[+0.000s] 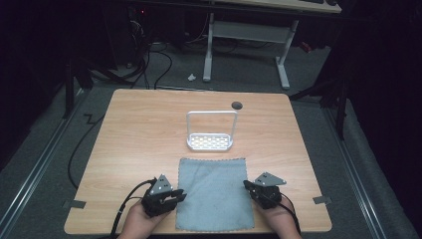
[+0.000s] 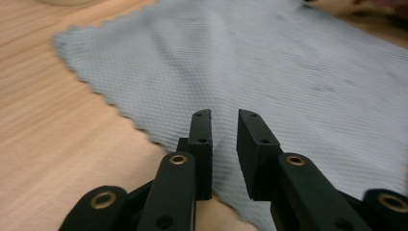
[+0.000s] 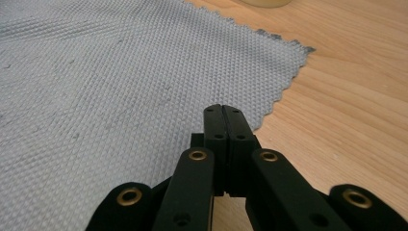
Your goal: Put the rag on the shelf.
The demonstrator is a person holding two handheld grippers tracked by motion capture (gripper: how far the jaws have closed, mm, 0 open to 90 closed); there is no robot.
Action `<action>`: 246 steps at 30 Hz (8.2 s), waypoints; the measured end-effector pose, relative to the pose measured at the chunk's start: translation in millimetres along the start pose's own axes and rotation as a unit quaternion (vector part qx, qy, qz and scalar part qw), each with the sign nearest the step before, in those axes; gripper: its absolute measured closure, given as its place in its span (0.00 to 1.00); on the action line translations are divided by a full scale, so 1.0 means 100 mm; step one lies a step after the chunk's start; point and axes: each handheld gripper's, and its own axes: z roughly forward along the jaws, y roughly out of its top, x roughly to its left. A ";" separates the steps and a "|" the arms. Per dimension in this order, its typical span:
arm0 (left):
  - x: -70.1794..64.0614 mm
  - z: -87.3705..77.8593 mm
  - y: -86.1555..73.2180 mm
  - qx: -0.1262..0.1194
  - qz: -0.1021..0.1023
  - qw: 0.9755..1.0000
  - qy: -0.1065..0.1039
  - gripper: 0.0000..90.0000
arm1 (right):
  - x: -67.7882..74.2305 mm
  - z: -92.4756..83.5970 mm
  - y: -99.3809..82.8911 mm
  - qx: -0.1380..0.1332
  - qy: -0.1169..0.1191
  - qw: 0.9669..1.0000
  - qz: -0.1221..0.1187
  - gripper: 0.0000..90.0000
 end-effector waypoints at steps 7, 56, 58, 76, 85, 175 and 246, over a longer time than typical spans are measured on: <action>-0.03 -0.02 -0.09 0.012 0.015 1.000 -0.009 0.86 | 0.03 -0.02 -0.06 0.006 0.019 1.000 -0.005 1.00; 0.34 0.14 0.07 -0.015 -0.042 0.995 0.093 0.96 | 0.14 -0.08 -0.05 -0.021 0.023 1.000 0.005 0.77; 0.36 0.14 0.07 -0.015 -0.047 0.995 0.089 0.97 | 0.13 -0.04 -0.01 -0.023 0.020 0.999 0.027 0.75; 0.38 0.14 0.06 -0.016 -0.058 0.995 0.078 0.98 | -0.13 0.40 0.34 0.024 -0.016 0.997 0.077 0.65; 0.39 0.14 0.06 -0.017 -0.062 0.995 0.075 0.98 | -0.07 0.39 0.28 0.006 -0.004 0.998 0.059 0.97; 0.25 -0.77 1.23 -0.296 -0.008 0.947 0.124 1.00 | -0.24 -0.73 1.31 -0.288 -0.086 0.953 0.045 1.00; 1.14 0.11 1.60 -0.139 -0.017 0.980 0.143 1.00 | -0.95 0.34 1.71 -0.186 -0.057 0.978 0.071 1.00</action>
